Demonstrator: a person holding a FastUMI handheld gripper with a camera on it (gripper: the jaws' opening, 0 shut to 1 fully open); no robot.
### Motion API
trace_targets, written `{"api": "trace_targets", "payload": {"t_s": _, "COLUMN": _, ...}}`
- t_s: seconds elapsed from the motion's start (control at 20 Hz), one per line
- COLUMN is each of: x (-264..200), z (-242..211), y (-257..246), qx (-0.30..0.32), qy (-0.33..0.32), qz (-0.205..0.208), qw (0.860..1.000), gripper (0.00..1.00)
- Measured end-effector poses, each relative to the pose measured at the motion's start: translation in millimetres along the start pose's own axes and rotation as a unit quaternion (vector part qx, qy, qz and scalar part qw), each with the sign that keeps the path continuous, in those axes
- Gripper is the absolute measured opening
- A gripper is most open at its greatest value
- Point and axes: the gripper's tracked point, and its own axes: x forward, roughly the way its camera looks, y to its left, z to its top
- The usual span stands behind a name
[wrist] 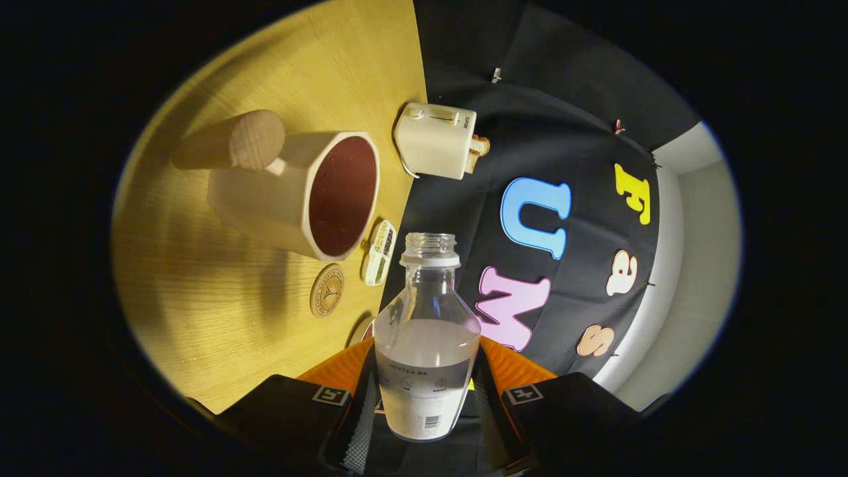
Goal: Take the bottle from table, then pour the juice into the cup, finally place the bottle on the coaster
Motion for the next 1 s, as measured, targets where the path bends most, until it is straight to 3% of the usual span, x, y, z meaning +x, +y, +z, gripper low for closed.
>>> {"api": "trace_targets", "payload": {"t_s": 0.45, "x": 1.7, "z": -2.4, "y": 4.0, "qx": -0.038, "qy": -0.010, "qz": 0.005, "qw": 0.999, "gripper": 0.70}}
{"api": "trace_targets", "payload": {"t_s": 1.0, "x": 1.3, "z": 1.1, "y": -7.2, "qx": -0.075, "qy": -0.032, "qz": -0.016, "qw": 0.997, "gripper": 0.69}}
